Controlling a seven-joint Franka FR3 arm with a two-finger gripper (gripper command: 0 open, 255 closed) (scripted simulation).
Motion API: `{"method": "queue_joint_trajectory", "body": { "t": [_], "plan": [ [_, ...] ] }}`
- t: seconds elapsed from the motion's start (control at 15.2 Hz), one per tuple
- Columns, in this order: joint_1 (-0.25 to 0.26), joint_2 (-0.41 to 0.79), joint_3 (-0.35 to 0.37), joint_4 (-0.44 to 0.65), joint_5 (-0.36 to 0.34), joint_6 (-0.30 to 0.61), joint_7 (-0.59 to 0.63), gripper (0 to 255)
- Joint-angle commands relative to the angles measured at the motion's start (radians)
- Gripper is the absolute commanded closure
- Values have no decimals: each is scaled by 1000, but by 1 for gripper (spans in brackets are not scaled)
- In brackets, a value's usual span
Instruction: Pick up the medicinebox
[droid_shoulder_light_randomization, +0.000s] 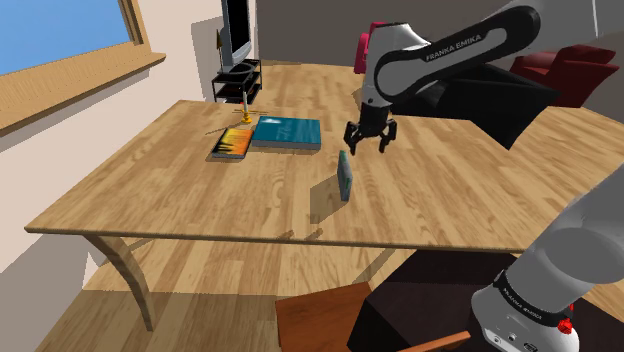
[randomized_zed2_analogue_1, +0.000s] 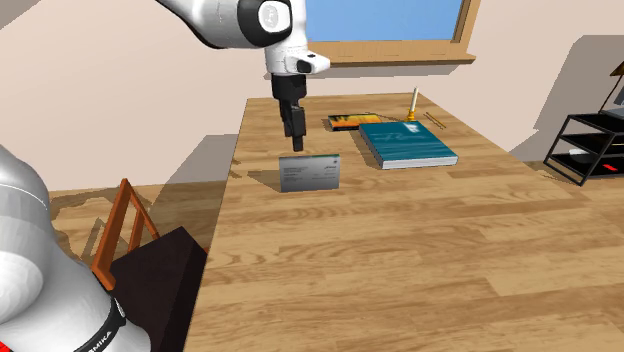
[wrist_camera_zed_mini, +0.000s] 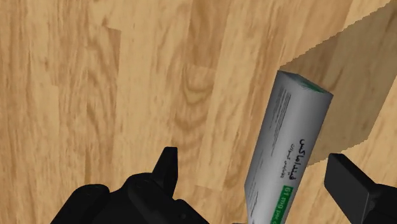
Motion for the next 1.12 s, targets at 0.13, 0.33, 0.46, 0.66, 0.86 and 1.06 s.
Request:
{"method": "queue_joint_trajectory", "body": {
  "t": [0.13,0.33,0.46,0.66,0.86,1.06],
  "plan": [
    [-7,163,6,94,-39,76,124,0],
    [-5,279,-3,179,-69,112,207,0],
    [-3,298,-6,183,-74,127,217,0],
    [-2,321,-8,169,-83,163,224,0],
    [0,351,-11,156,-95,205,234,0],
    [0,352,-11,155,-95,207,234,255]
  ]
}}
